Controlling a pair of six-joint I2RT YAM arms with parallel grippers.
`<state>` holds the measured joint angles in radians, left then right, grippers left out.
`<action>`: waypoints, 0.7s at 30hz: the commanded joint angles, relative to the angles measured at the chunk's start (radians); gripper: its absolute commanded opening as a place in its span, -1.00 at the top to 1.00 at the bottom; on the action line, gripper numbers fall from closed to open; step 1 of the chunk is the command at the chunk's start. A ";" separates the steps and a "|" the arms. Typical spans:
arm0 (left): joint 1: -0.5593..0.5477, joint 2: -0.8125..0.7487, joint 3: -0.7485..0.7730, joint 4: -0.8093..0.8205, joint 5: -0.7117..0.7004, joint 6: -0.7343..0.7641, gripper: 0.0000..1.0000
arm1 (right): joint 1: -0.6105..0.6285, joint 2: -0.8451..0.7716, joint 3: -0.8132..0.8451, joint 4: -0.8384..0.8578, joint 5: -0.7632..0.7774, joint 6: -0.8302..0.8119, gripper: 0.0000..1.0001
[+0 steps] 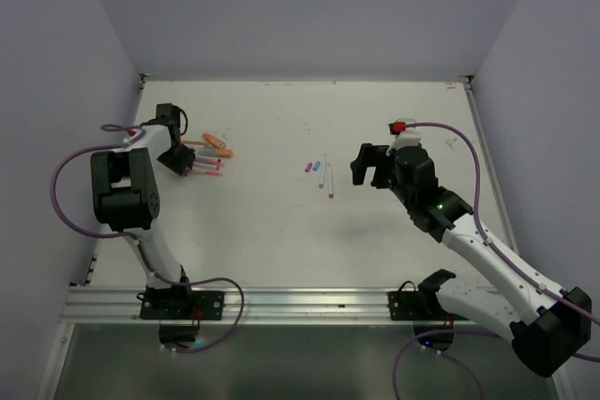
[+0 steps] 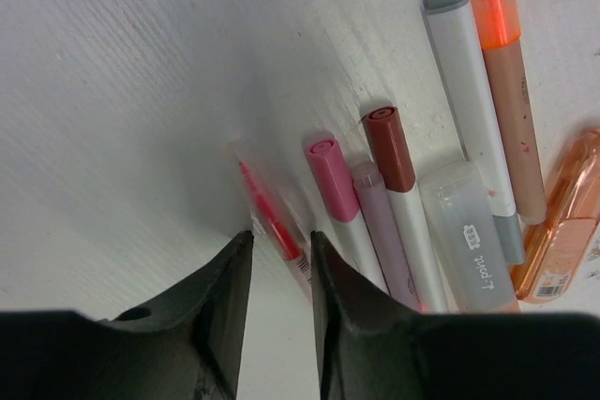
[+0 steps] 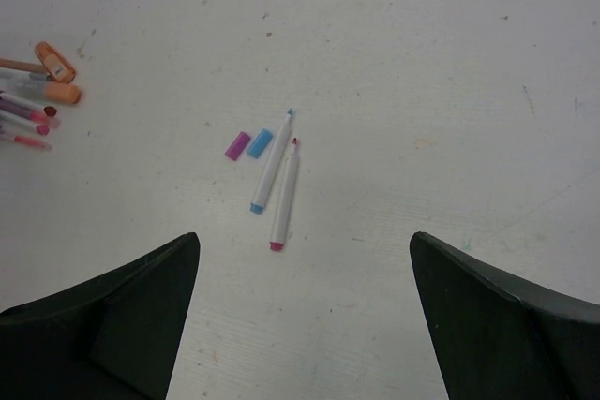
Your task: Open the pen caps
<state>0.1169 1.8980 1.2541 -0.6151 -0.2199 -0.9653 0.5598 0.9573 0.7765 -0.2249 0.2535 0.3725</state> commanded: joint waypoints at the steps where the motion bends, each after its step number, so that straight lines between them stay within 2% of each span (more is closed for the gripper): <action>1: 0.010 0.009 -0.013 -0.048 -0.035 0.034 0.39 | -0.003 -0.026 -0.008 0.013 0.023 -0.018 -0.97; 5: 0.010 -0.020 -0.054 -0.051 -0.038 0.063 0.58 | -0.003 -0.026 -0.008 0.016 0.013 -0.018 -0.97; 12: 0.010 -0.109 -0.163 -0.018 -0.019 0.128 0.77 | -0.005 -0.025 -0.011 0.038 -0.049 -0.030 -0.96; 16: 0.010 -0.207 -0.225 0.031 0.034 0.175 1.00 | -0.005 -0.020 -0.020 0.079 -0.146 -0.046 -0.95; 21: 0.001 -0.339 -0.315 0.141 0.161 0.209 1.00 | -0.003 0.029 -0.019 0.157 -0.351 -0.035 -0.93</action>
<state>0.1173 1.6558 0.9745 -0.5705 -0.1543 -0.8051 0.5579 0.9588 0.7597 -0.1684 0.0650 0.3462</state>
